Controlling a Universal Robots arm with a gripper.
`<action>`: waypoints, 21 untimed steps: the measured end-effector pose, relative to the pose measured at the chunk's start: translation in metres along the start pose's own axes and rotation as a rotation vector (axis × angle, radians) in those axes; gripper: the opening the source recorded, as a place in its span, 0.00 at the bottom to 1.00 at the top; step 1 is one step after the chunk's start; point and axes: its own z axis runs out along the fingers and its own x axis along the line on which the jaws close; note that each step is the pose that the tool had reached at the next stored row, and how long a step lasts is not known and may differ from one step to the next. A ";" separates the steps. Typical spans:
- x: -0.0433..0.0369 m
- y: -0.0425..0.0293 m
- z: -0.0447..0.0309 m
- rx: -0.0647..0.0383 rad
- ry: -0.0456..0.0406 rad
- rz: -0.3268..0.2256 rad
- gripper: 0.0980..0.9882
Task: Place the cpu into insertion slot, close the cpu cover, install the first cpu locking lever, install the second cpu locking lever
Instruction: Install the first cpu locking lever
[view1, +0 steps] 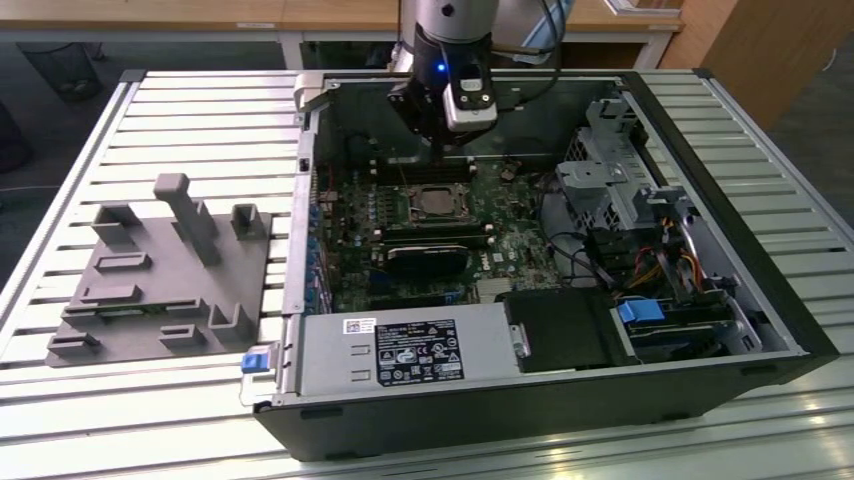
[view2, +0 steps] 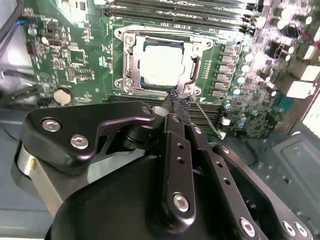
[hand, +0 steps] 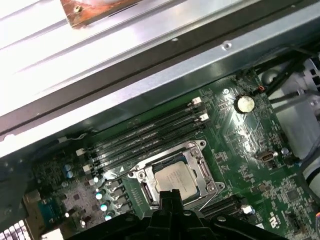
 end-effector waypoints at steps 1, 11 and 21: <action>0.0000 0.0000 0.0000 0.001 0.0007 -0.017 0.01; 0.0000 0.0000 0.0003 0.007 0.0090 -0.197 0.01; 0.0000 0.0000 0.0007 0.013 0.0174 -0.378 0.01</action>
